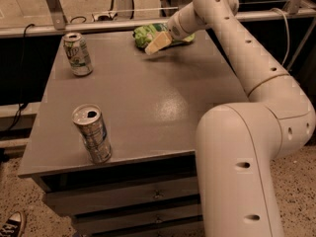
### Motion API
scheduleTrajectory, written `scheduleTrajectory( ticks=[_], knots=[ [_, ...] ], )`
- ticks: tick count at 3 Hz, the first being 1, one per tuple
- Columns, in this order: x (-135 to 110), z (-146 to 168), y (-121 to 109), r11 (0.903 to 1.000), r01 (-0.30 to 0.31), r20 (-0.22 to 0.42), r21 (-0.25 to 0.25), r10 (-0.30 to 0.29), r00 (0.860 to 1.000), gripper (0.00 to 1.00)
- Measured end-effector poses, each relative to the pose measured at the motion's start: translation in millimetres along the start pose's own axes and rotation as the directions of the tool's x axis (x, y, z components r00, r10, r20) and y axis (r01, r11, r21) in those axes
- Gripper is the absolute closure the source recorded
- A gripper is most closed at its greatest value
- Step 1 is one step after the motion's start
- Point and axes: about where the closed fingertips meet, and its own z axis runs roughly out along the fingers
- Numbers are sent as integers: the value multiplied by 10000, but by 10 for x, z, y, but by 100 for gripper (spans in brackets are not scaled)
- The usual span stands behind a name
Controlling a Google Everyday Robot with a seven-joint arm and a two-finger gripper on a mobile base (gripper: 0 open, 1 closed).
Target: Move green rice chip bag near redbull can
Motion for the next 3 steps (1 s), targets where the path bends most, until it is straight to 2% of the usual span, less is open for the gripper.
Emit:
scheduleTrajectory(
  ticks=[1,2,3],
  knots=[
    [27,99,15,9999,-132,20,-77,133,9999,19],
    [40,139,39,9998,-81,74,-197,83,9999,42],
    [28,125,81,9992,211,173,-347,-205,9996,65]
  ],
)
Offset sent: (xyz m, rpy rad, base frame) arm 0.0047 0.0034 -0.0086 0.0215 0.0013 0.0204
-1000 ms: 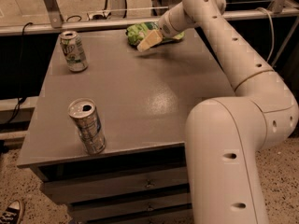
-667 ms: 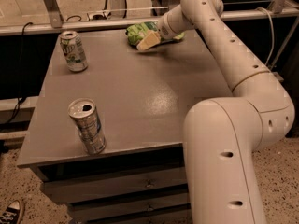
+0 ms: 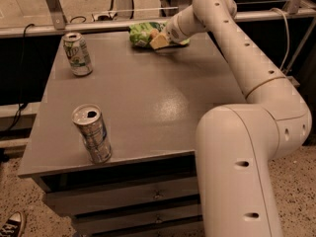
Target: Move green rice chip bag near redbull can
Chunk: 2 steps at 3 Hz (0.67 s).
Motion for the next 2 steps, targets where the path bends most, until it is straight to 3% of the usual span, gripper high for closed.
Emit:
scheduleTrajectory(
  ticks=[1,2],
  knots=[
    [-171,-146,139,9959,859,357,-277,-849,9958,88],
    [-364,-420,384,9721,2271,714,-588,-2229,9722,100]
  ],
)
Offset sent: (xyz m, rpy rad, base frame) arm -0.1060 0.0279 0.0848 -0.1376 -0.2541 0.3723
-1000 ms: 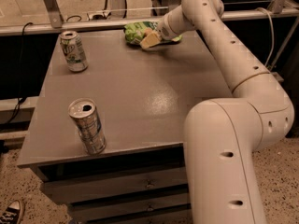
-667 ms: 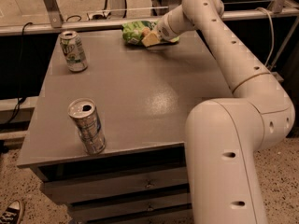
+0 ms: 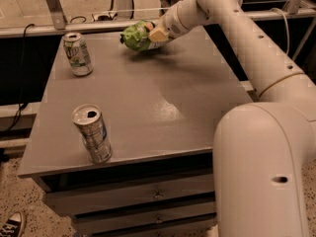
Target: Move green rice chip bag near redbull can
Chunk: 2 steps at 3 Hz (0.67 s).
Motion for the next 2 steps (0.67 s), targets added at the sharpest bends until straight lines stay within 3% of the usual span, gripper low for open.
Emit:
scheduleTrajectory(
  ticks=[2],
  knots=[
    [35,-547,457,9872,1379,126,-801,-1373,9904,100]
  ],
)
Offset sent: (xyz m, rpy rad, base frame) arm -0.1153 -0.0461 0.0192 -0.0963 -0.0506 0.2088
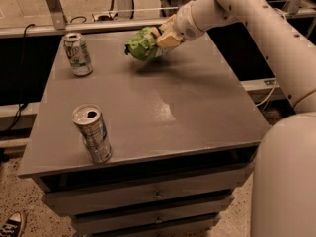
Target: Move green rice chip bag near redbull can
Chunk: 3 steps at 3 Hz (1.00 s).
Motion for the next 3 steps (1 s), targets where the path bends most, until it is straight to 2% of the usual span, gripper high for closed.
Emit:
scheduleTrajectory(
  ticks=[1,3],
  knots=[
    [59,-240,266,9989,242,121,-402,-237,9996,100],
    [79,-539,805,9917,424,725,-1215,-338,9968,100]
  ],
)
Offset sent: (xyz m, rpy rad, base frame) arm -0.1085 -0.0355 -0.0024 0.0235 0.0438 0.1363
